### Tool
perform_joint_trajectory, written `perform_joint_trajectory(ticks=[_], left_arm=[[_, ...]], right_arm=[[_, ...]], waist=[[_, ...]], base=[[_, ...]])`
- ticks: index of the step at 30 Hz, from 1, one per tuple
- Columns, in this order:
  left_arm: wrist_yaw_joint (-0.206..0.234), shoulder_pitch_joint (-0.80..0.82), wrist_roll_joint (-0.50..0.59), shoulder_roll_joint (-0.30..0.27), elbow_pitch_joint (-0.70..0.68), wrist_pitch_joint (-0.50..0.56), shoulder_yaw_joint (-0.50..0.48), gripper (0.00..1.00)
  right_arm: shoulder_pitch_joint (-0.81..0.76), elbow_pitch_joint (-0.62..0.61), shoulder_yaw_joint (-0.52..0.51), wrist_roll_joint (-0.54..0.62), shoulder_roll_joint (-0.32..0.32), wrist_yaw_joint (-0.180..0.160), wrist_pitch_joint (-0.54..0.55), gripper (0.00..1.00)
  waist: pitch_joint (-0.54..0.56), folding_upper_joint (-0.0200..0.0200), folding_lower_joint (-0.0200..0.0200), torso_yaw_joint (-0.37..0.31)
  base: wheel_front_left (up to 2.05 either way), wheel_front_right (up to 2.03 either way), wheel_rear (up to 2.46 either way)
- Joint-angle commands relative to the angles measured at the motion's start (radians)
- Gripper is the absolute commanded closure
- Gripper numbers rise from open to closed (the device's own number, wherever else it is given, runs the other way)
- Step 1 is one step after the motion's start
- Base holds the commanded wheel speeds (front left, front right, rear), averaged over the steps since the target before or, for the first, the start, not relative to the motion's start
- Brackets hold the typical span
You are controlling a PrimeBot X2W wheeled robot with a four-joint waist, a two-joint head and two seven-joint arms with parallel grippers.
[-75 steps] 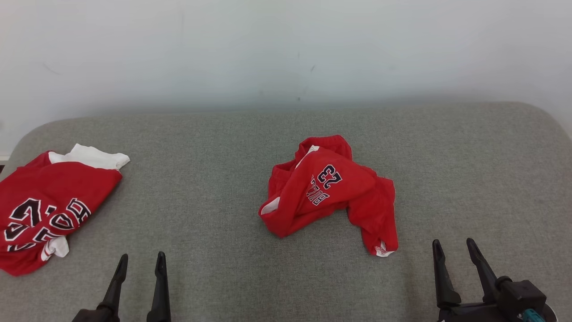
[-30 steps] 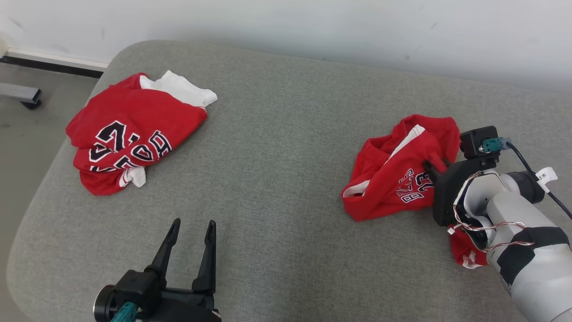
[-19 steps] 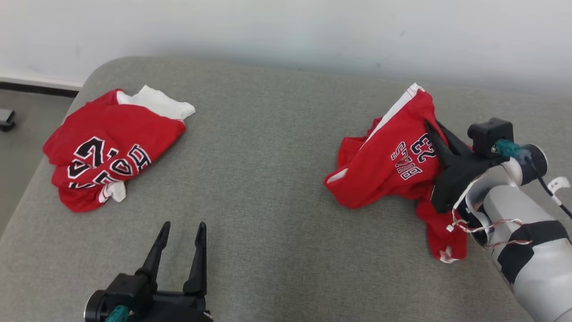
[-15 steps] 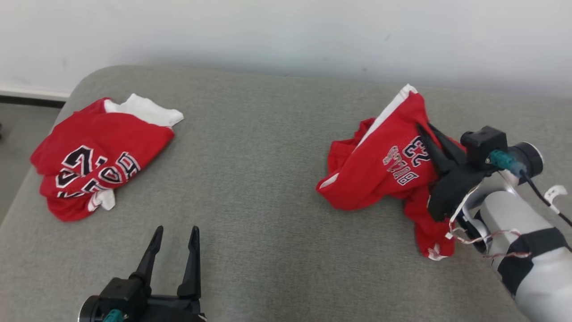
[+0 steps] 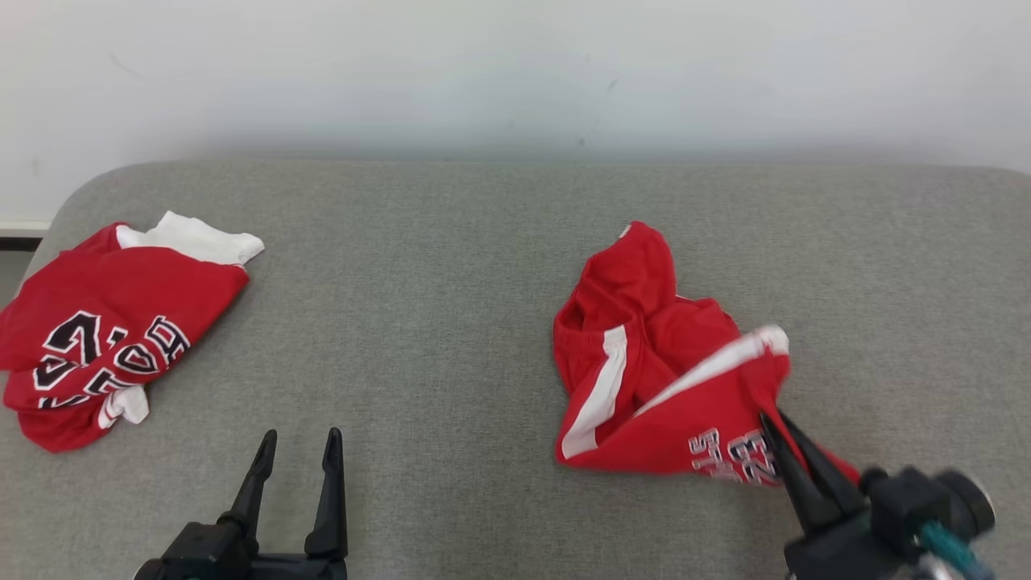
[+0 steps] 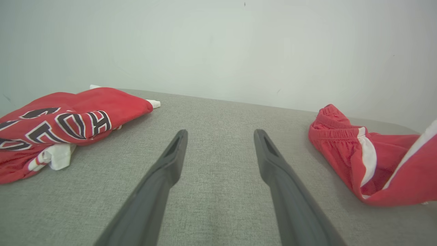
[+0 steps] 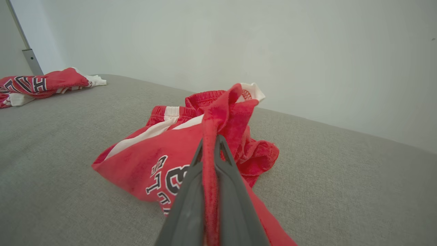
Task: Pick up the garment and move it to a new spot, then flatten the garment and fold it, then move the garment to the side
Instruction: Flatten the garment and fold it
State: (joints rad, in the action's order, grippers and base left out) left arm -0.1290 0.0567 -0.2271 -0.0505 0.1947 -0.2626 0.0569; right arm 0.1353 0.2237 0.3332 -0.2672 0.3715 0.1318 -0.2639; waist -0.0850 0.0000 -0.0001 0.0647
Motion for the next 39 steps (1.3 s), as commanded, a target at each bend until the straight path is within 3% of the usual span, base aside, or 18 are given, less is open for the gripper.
perform_joint_trajectory(ticks=[1,5,6,7,8,25,39], left_arm=[[0.001,-0.013,0.002,0.000,0.002,-0.003,-0.001,0.00],[0.001,-0.015,-0.003,0.000,0.006,-0.003,0.002,0.00],[0.001,-0.015,-0.004,0.000,0.007,-0.003,0.002,0.00],[0.001,-0.015,-0.005,-0.001,0.008,-0.003,0.001,0.00],[0.001,-0.016,-0.005,-0.001,0.008,-0.003,0.001,0.00],[-0.001,-0.056,0.026,-0.001,0.001,-0.003,-0.019,0.00],[-0.001,-0.066,0.082,-0.002,-0.023,-0.003,-0.027,0.00]], right_arm=[[-0.018,-0.009,-0.010,0.004,-0.006,-0.002,-0.001,1.00],[-0.122,-0.023,-0.075,0.010,-0.045,-0.002,-0.001,1.00],[-0.137,-0.017,-0.088,0.006,-0.057,-0.002,-0.001,0.74],[-0.146,-0.017,-0.103,-0.001,-0.071,-0.002,-0.001,0.13],[-0.151,-0.021,-0.115,-0.006,-0.080,-0.002,-0.001,0.00],[-0.232,-0.202,-0.306,0.037,-0.227,-0.002,-0.001,0.00],[-0.251,-0.190,-0.298,0.065,-0.256,-0.002,-0.001,0.00]], waist=[[0.006,0.0000,0.0001,-0.010],[0.011,0.0000,0.0001,-0.023],[0.012,0.0000,0.0001,-0.027],[0.013,0.0000,0.0001,-0.030],[0.014,0.0000,0.0001,-0.032],[0.077,0.0000,0.0001,-0.038],[0.083,0.0000,0.0001,-0.058]], base=[[0.00,0.00,0.00],[0.00,0.00,0.00],[0.00,0.00,0.00],[0.00,0.00,0.00],[0.00,0.00,0.00],[0.00,0.00,0.00],[0.00,0.00,0.00]])
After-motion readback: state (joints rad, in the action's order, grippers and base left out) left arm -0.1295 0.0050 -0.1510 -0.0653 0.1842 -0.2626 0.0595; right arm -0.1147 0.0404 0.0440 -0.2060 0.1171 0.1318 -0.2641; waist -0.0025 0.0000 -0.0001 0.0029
